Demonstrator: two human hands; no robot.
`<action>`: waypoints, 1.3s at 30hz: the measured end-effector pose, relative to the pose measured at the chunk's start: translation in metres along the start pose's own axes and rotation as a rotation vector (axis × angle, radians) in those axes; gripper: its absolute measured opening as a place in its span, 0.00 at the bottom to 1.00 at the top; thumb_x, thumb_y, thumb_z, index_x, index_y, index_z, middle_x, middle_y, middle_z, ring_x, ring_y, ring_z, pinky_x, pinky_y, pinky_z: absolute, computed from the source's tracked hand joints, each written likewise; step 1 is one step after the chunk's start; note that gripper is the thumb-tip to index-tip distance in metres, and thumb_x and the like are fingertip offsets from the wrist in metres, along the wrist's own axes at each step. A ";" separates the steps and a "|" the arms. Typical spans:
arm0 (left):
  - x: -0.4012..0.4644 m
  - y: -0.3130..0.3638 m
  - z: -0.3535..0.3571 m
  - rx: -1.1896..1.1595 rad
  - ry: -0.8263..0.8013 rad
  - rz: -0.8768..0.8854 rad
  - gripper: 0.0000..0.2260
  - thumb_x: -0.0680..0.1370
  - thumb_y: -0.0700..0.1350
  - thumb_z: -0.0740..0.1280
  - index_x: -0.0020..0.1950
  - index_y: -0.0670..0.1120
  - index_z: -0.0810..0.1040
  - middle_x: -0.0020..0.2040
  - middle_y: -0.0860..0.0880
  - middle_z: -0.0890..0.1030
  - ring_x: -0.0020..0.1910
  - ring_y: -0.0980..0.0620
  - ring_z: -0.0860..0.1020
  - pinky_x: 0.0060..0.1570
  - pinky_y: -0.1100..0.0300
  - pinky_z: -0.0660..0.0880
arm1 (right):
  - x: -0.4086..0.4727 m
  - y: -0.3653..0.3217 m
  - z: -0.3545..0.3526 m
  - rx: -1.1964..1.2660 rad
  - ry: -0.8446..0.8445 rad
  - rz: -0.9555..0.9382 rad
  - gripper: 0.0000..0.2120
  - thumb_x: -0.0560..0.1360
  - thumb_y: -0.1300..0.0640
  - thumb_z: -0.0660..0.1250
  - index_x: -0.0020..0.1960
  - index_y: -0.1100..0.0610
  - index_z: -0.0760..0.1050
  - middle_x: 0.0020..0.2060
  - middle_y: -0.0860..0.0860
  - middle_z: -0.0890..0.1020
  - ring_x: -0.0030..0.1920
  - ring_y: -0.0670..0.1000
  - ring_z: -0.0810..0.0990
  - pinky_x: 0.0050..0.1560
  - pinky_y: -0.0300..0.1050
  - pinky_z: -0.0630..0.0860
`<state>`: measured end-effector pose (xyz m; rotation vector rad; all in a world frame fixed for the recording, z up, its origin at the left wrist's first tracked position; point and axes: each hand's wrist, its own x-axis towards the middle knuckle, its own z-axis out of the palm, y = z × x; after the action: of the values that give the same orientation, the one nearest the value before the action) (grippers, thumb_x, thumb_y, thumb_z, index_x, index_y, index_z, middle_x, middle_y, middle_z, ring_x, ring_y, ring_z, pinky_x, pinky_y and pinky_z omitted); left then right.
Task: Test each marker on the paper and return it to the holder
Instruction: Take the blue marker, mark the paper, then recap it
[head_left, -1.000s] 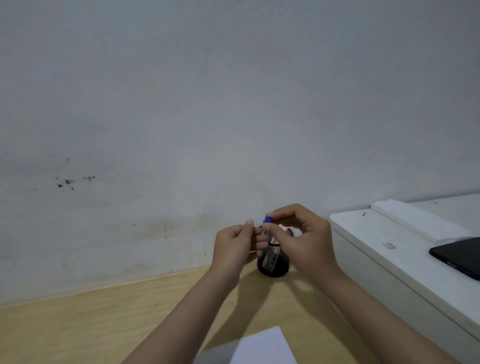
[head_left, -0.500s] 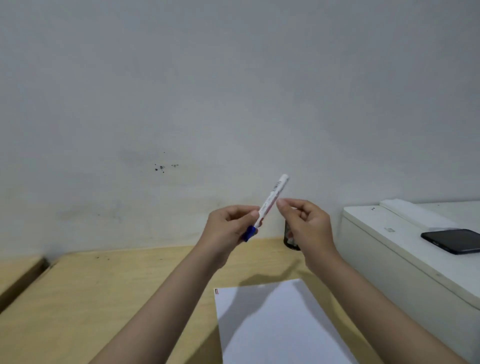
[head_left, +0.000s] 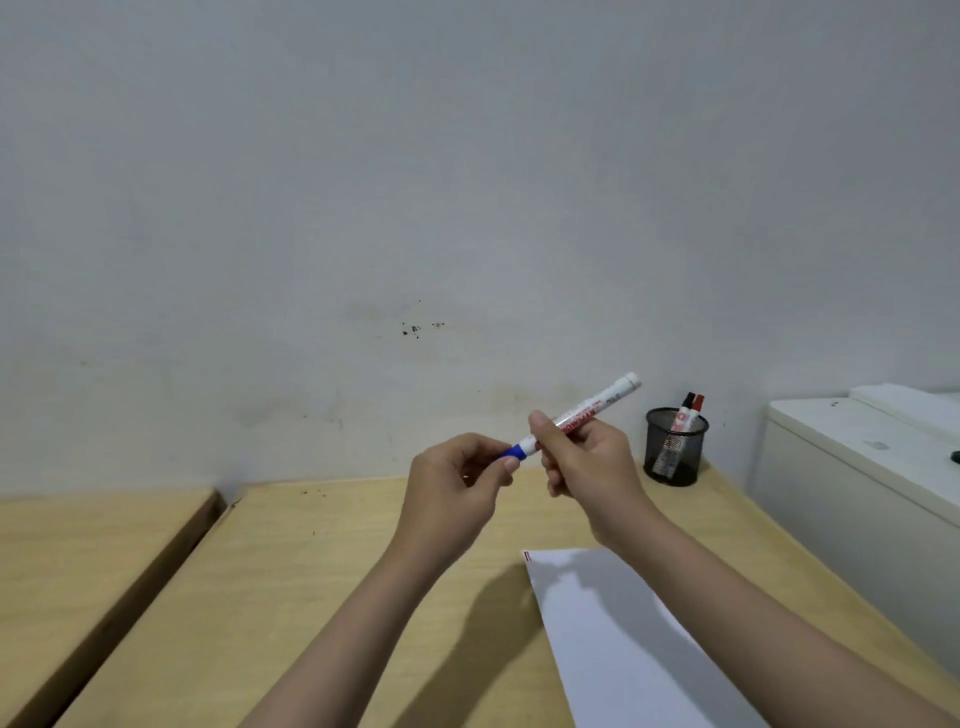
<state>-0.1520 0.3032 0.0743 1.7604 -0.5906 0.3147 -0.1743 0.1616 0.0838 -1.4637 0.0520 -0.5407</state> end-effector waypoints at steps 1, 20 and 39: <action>-0.002 -0.002 -0.001 0.048 -0.006 0.042 0.05 0.74 0.40 0.69 0.42 0.49 0.81 0.35 0.47 0.84 0.36 0.51 0.81 0.36 0.58 0.76 | 0.000 0.003 0.003 0.002 -0.002 -0.004 0.13 0.73 0.53 0.70 0.34 0.59 0.75 0.23 0.50 0.73 0.22 0.47 0.68 0.26 0.42 0.69; 0.004 -0.082 0.010 0.294 -0.152 -0.278 0.07 0.72 0.37 0.66 0.43 0.46 0.81 0.40 0.49 0.80 0.35 0.57 0.76 0.30 0.69 0.71 | 0.017 0.046 -0.033 0.009 0.020 -0.100 0.06 0.74 0.61 0.68 0.38 0.58 0.76 0.24 0.48 0.75 0.24 0.46 0.71 0.31 0.43 0.72; -0.027 -0.131 0.043 0.216 0.042 -0.373 0.15 0.70 0.38 0.70 0.56 0.46 0.76 0.51 0.50 0.77 0.44 0.57 0.76 0.38 0.73 0.70 | 0.008 0.109 -0.062 -0.129 -0.021 0.012 0.07 0.68 0.62 0.74 0.39 0.64 0.78 0.28 0.46 0.81 0.30 0.42 0.77 0.34 0.37 0.74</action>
<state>-0.1073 0.2913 -0.0581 2.0230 -0.1938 0.1582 -0.1551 0.1019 -0.0257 -1.5936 0.0804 -0.5204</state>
